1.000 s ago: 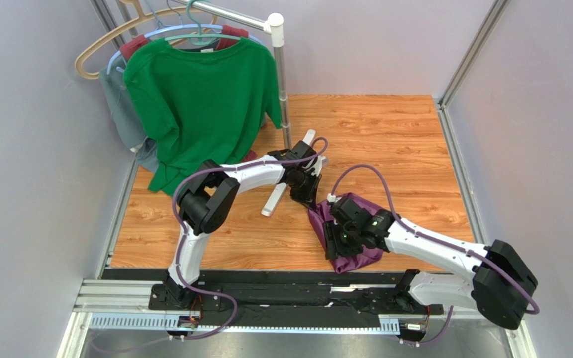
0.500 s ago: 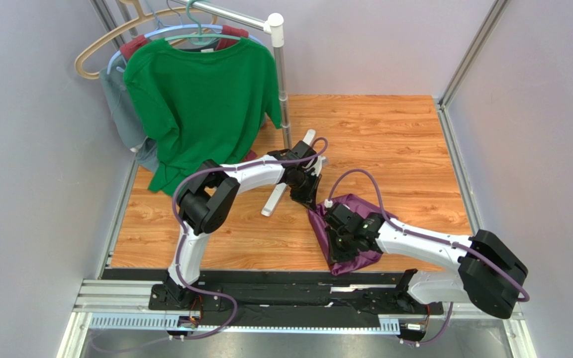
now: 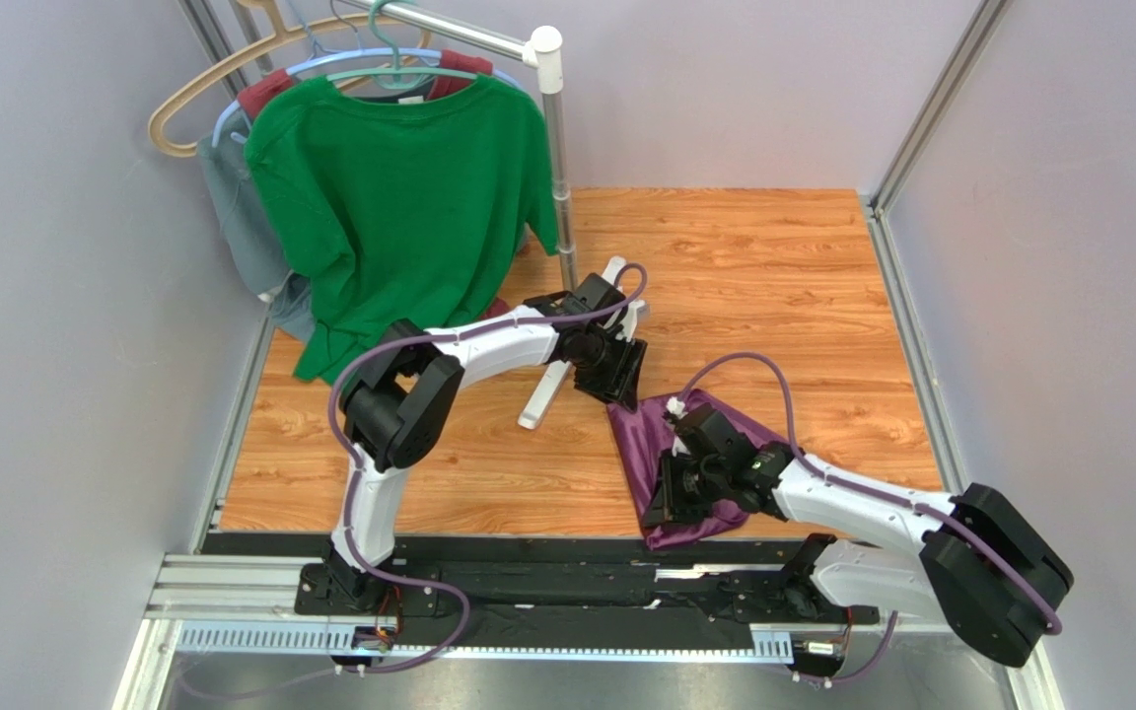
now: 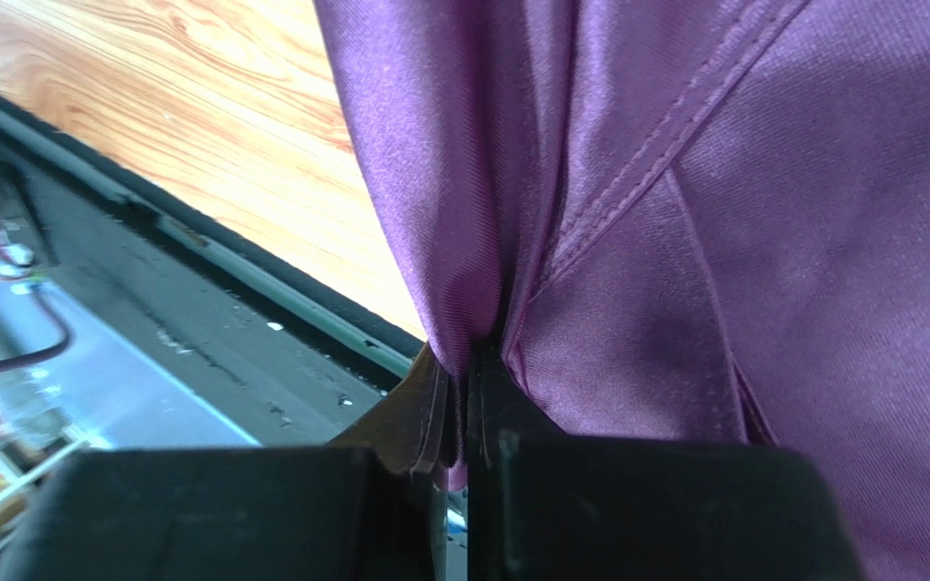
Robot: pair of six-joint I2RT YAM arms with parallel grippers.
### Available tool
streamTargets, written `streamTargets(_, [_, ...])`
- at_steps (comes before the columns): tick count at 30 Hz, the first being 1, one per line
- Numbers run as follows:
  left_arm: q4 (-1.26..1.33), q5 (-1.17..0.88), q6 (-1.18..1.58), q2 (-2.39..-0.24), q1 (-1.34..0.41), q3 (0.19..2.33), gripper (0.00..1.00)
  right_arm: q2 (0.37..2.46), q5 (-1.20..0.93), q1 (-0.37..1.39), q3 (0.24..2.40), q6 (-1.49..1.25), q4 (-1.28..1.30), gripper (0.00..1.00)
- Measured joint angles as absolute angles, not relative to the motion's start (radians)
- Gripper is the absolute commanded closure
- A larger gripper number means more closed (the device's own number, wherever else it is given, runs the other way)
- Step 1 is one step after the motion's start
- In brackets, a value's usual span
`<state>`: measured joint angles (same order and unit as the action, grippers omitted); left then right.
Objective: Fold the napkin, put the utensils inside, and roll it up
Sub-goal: Roll the napkin with the utensil
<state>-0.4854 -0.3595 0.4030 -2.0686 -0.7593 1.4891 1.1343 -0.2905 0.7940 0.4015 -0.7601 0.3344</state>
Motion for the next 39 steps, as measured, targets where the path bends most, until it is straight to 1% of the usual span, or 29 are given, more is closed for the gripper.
streamTargets(11, [-0.397,-0.338,0.411,-1.895,-0.759,1.392,0.37,1.126,-0.48,0.656,0.295,-0.78,0.174,1.0])
streamTargets(19, [-0.353,-0.37,0.461,-1.908,-0.76,1.317,0.3,1.125,-0.532,0.618,0.262,-0.783,0.121,1.0])
streamTargets(20, [-0.348,-0.374,0.468,-1.914,-0.76,1.317,0.25,1.125,-0.534,0.618,0.261,-0.783,0.12,1.0])
streamTargets(27, [-0.319,-0.39,0.516,-1.95,-0.759,1.317,0.25,1.125,-0.536,0.615,0.26,-0.783,0.118,1.0])
streamTargets(33, [-0.313,-0.397,0.537,-1.984,-0.759,1.317,0.3,1.125,-0.536,0.614,0.26,-0.782,0.118,1.0])
streamTargets(34, [-0.31,-0.399,0.538,-1.988,-0.759,1.317,0.33,1.125,-0.536,0.614,0.26,-0.782,0.118,1.0])
streamTargets(37, [-0.296,-0.411,0.547,-2.002,-0.759,1.317,0.38,1.125,-0.536,0.614,0.26,-0.782,0.118,1.0])
streamTargets(39, [-0.286,-0.421,0.552,-2.009,-0.759,1.317,0.44,1.127,-0.537,0.614,0.26,-0.782,0.118,1.0])
